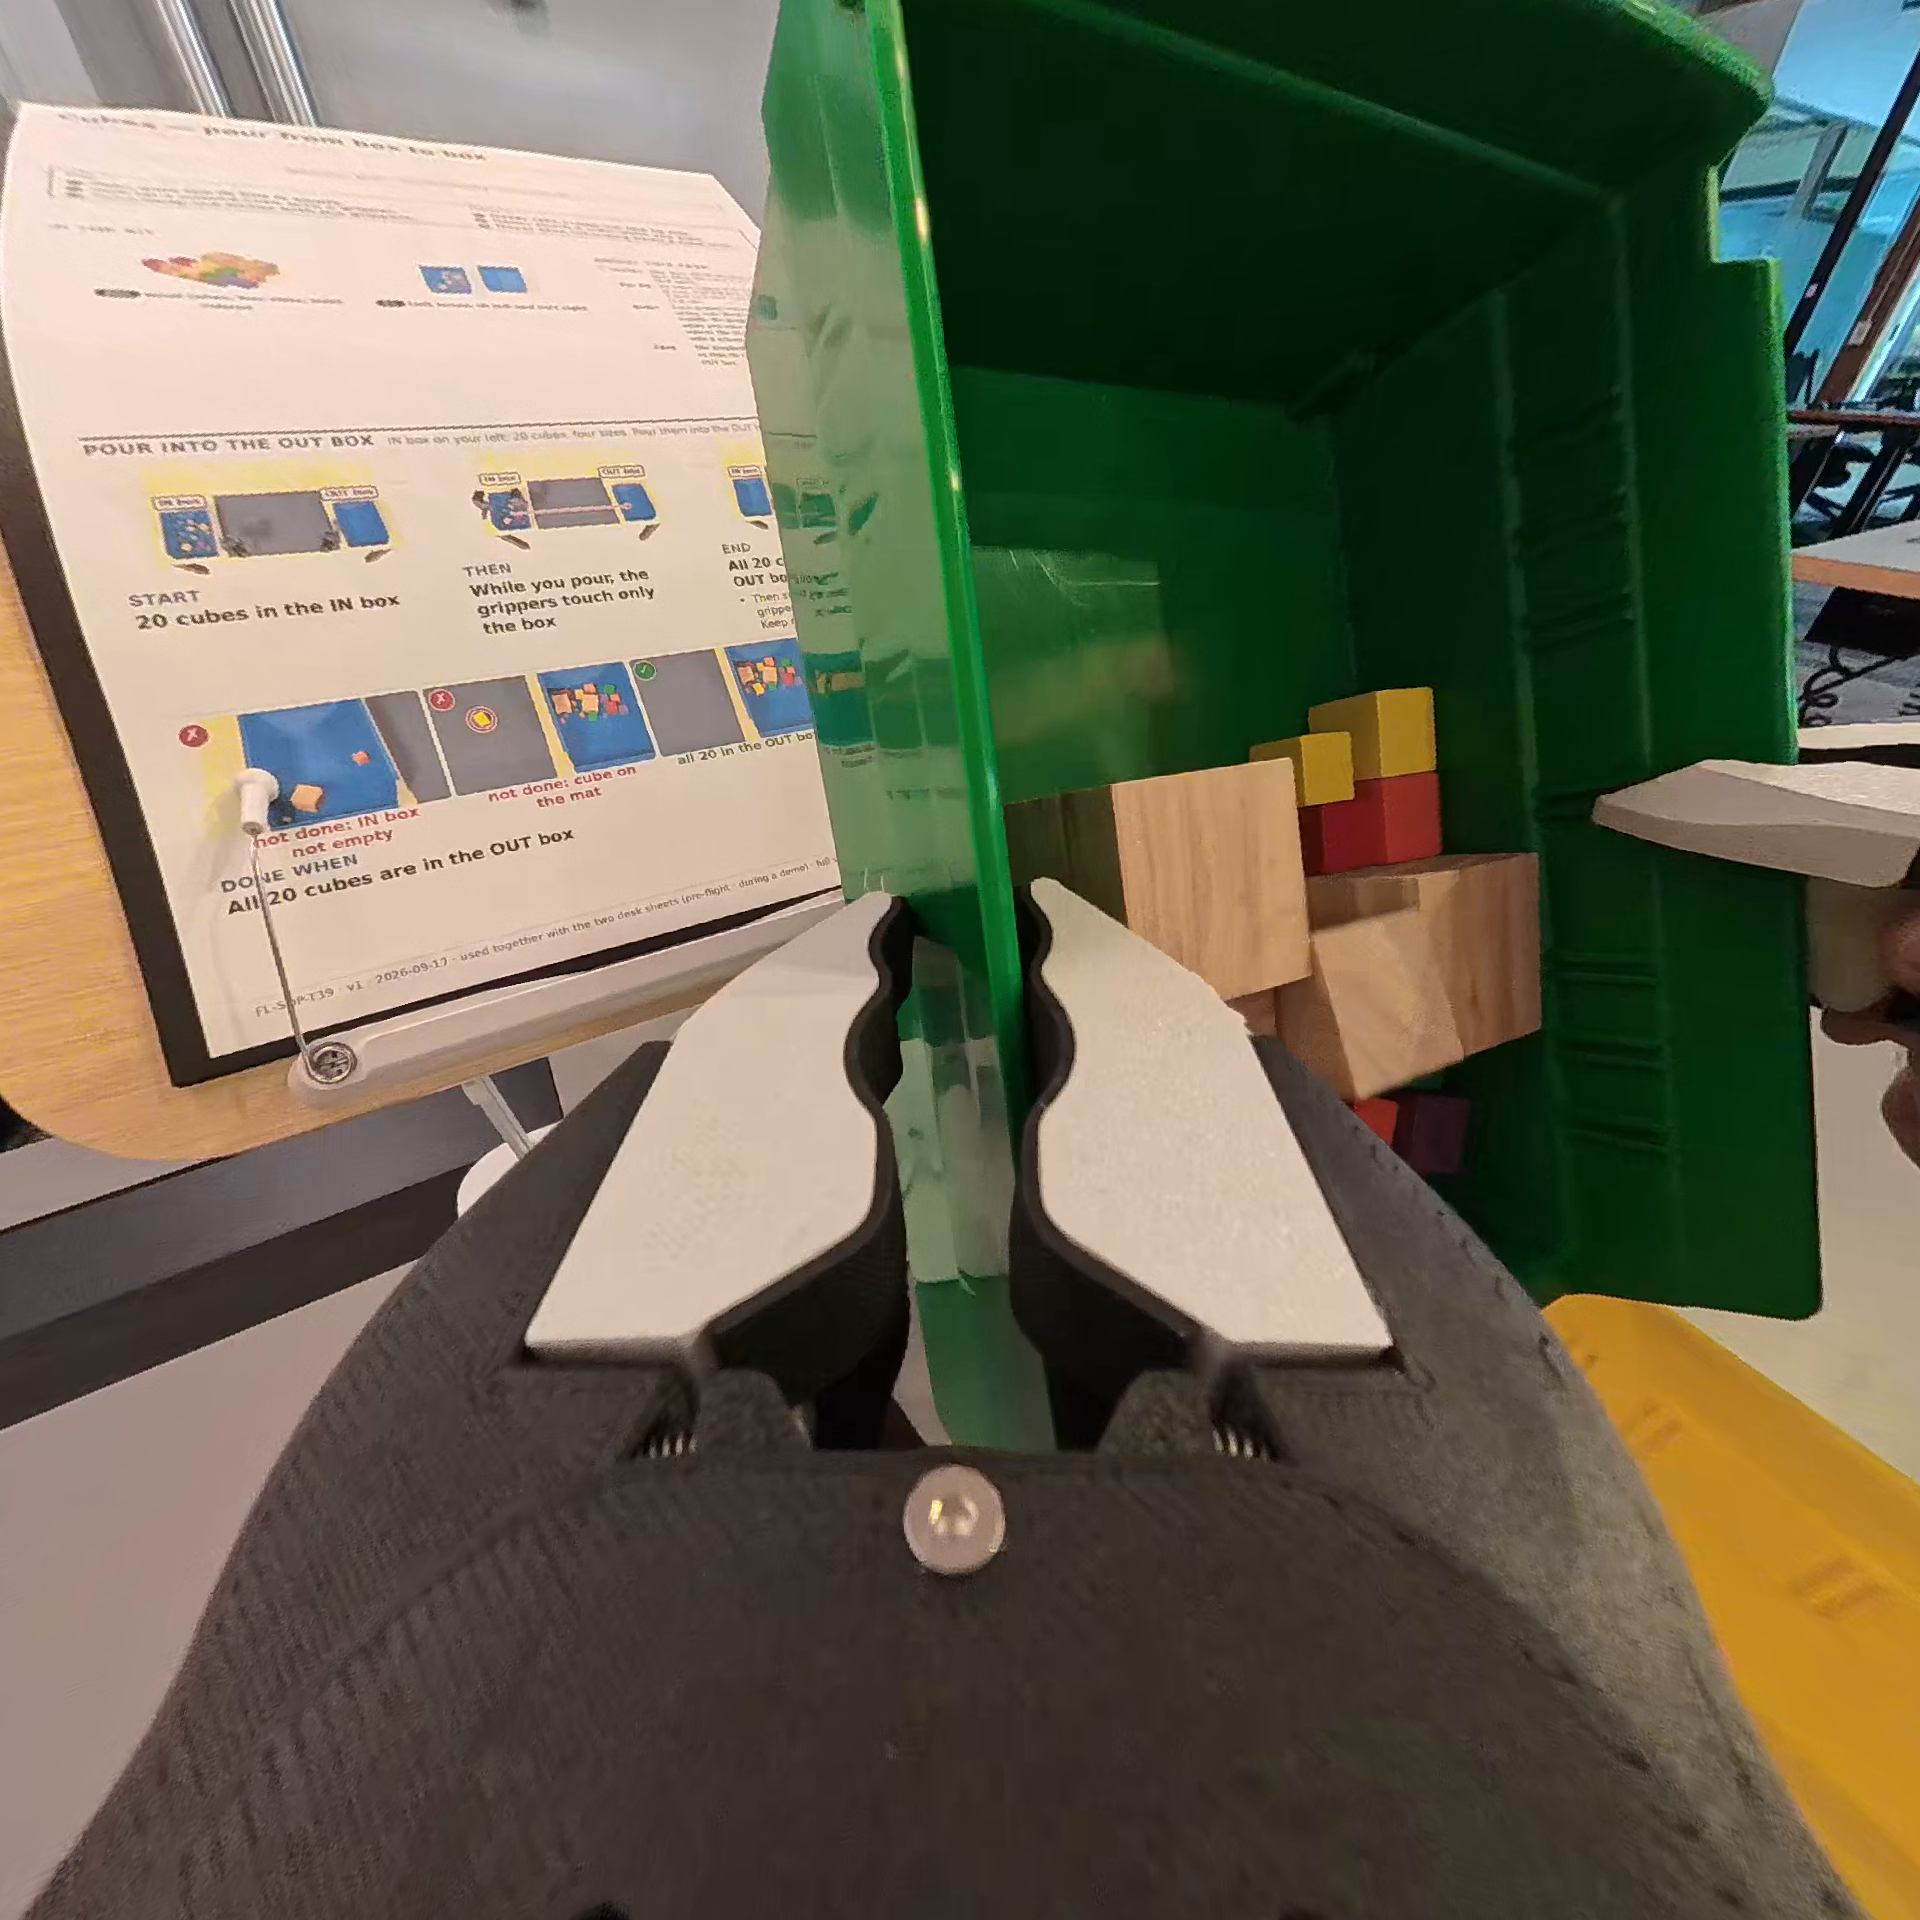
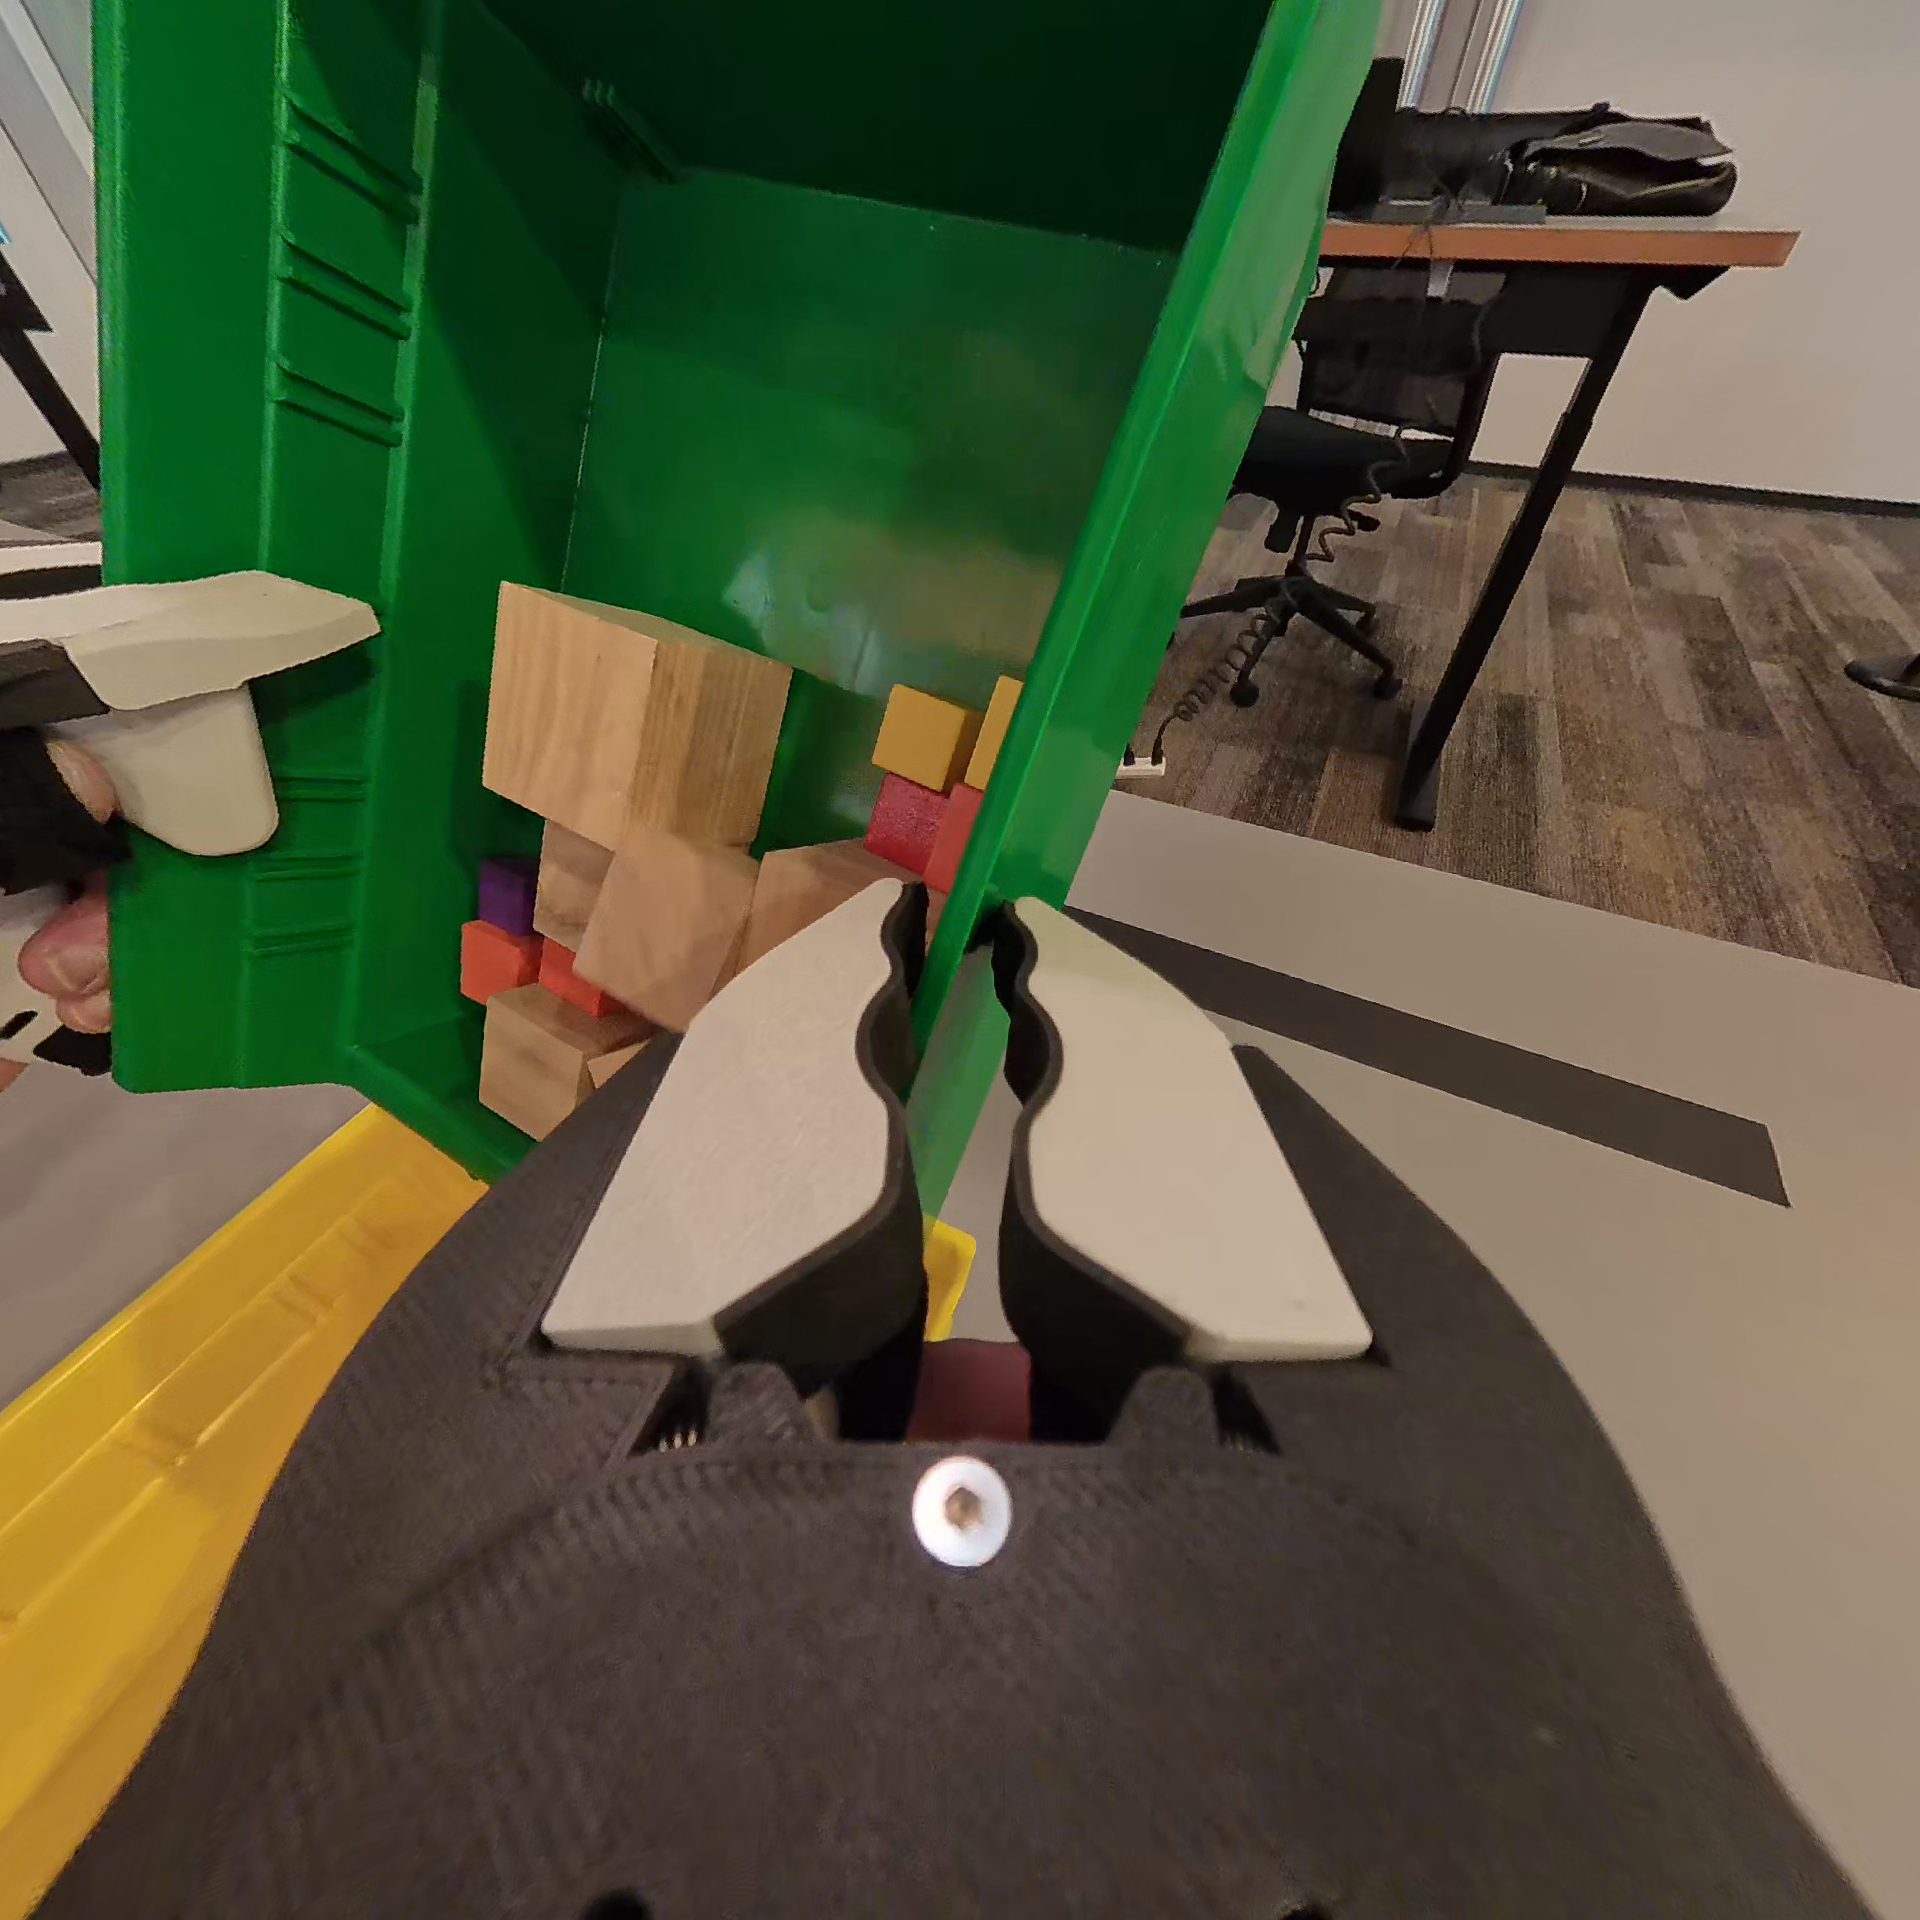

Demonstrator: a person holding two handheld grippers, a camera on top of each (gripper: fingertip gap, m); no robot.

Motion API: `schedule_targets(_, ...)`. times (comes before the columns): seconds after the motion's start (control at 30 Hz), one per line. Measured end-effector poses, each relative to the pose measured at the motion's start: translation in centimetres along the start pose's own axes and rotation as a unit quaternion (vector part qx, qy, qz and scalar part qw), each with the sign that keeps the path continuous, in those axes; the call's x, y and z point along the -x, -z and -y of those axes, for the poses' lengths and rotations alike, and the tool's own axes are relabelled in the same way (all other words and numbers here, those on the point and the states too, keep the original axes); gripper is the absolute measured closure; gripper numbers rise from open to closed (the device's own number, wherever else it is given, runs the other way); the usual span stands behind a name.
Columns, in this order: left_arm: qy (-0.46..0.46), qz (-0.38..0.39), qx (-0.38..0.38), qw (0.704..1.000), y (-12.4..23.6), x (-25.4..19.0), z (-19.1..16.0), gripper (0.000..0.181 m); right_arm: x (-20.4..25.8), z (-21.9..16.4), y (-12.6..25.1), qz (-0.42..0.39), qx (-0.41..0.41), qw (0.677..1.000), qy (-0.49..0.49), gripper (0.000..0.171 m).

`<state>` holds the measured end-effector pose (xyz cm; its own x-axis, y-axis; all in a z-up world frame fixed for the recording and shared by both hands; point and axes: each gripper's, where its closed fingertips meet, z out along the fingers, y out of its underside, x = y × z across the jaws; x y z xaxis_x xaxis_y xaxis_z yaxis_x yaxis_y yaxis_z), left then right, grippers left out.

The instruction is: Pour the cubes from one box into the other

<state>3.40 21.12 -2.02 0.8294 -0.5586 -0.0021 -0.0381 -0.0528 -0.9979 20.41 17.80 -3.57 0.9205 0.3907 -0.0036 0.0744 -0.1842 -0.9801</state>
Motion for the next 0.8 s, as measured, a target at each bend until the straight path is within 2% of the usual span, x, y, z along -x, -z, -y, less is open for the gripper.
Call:
schedule_targets(0.43,-0.014,0.011,-0.030,0.999,0.7,-0.2,-0.1,0.164,0.4,0.0,0.6,-0.003,-0.045,0.999,0.014,0.165)
schedule_targets(0.8,0.010,0.031,0.031,0.999,1.1,0.1,-1.0,0.166,0.7,1.1,1.0,-0.020,-0.080,0.995,0.048,0.167)
